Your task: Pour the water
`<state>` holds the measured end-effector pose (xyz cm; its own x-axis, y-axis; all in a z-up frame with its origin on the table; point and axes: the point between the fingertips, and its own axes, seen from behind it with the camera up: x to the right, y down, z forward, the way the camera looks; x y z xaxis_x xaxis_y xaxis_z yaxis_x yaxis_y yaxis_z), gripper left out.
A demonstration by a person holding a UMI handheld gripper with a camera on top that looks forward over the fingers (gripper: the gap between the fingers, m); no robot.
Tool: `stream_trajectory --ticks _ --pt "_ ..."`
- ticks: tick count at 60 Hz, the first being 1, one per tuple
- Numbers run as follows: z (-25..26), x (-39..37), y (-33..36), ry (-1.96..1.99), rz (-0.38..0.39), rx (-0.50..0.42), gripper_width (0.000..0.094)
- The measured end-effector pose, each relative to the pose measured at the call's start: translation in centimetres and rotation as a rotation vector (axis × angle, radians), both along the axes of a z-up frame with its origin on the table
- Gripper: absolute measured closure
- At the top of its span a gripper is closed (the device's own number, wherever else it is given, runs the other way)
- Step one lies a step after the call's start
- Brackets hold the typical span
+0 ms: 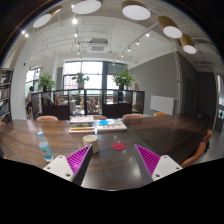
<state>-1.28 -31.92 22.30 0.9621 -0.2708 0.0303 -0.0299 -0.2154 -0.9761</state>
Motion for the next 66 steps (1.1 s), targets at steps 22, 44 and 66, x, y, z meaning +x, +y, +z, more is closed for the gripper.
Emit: stream_trajectory --ticks 22,44,66 --pt "-7.9 -13.9 4.0 0.008 0.219 0.024 0.0114" --pt "-12.0 -29.5 11.1 0.036 0.449 0.053 0.0111" --pt "-14.1 -33.8 21.4 0.069 0.460 0.031 0.0113"
